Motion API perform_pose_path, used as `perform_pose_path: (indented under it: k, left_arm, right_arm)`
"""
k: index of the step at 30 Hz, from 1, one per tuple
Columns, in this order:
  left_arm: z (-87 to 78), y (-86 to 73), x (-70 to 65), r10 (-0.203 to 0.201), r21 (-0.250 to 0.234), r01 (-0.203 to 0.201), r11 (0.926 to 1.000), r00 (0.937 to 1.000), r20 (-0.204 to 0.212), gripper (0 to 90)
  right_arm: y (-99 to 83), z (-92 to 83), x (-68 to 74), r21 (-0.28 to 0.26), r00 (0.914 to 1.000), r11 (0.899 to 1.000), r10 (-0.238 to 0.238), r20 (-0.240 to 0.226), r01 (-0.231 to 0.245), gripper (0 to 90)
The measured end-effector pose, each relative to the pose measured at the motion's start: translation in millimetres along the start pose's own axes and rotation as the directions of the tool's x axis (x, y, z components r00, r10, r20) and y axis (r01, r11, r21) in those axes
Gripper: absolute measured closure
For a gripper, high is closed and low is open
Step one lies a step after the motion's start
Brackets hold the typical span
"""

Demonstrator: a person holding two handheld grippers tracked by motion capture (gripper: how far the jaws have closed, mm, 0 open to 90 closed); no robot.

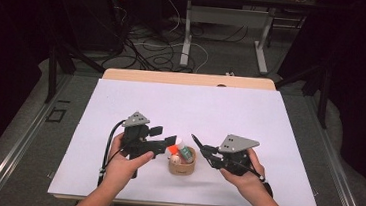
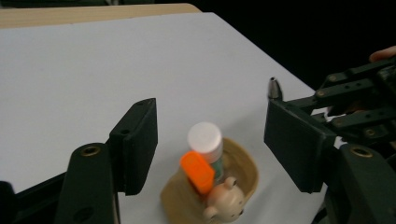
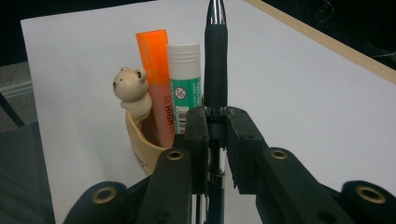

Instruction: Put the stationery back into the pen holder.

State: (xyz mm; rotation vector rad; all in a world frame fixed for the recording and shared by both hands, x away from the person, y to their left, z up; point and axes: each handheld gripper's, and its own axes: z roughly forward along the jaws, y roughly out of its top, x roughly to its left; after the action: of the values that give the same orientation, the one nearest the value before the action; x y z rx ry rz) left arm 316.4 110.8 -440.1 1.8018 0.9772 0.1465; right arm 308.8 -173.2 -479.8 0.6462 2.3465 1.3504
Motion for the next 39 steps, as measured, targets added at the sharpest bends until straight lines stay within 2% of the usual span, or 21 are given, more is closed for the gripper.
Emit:
perform_pose_path:
  k: [3,5,6,10,13,16,17,21,27,31,39]
  left_arm:
    - [7.0,2.9,-6.4,-0.016,0.005,0.016,0.9999,0.9986,0.05,39.1]
    - [11.8,4.6,-9.6,-0.022,0.018,0.021,0.9996,0.9959,0.088,41.2]
    - [14.0,5.6,-11.5,-0.026,0.028,0.023,0.9993,0.9948,0.098,41.6]
    - [23.1,8.7,-16.9,-0.031,0.058,0.023,0.9981,0.9905,0.134,45.0]
    - [29.1,10.4,-18.6,-0.04,0.078,0.029,0.9966,0.9881,0.149,48.9]
    - [34.6,10.5,-20.1,-0.064,0.085,0.051,0.9951,0.9843,0.165,52.6]
    - [35.4,10.7,-20.1,-0.061,0.097,0.045,0.9943,0.9836,0.169,53.7]
    - [40.3,10.8,-22.2,-0.076,0.101,0.058,0.9932,0.9811,0.178,59.0]
    - [42.6,11.4,-22.6,-0.081,0.105,0.062,0.9925,0.9793,0.186,69.5]
    - [42.7,10.9,-22.5,-0.079,0.114,0.058,0.9918,0.9776,0.195,75.6]
    - [42.3,10.7,-21.6,-0.088,0.106,0.067,0.9922,0.9725,0.215,78.3]
  right_arm:
    - [0.8,-2.0,-0.3,0.001,0.9999,1.0,0.015,-0.005,-0.015,79.6]
    - [1.1,-2.7,0.2,-0.019,0.9994,0.999,0.035,-0.007,-0.035,79.6]
    - [1.5,-3.3,-0.9,-0.026,0.9997,0.999,0.023,-0.005,-0.023,79.6]
    - [2.9,-5.0,0.0,-0.048,0.999,0.998,0.042,-0.015,-0.042,79.6]
    - [3.7,-5.1,1.6,-0.049,0.9988,0.998,0.043,-0.022,-0.044,79.6]
    - [4.1,-4.5,2.8,-0.053,0.9985,0.997,0.046,-0.03,-0.047,79.6]
    - [4.4,-4.2,2.8,-0.057,0.9985,0.997,0.042,-0.035,-0.044,79.6]
    - [5.9,-5.1,4.8,-0.061,0.9982,0.997,0.045,-0.039,-0.048,79.5]
    - [7.8,-5.2,7.9,-0.071,0.9982,0.997,0.036,-0.047,-0.039,79.5]
    - [7.6,-4.9,8.2,-0.055,0.9983,0.998,0.032,-0.049,-0.034,79.5]
    - [8.0,-3.9,8.4,-0.065,0.9984,0.997,0.026,-0.05,-0.029,79.4]
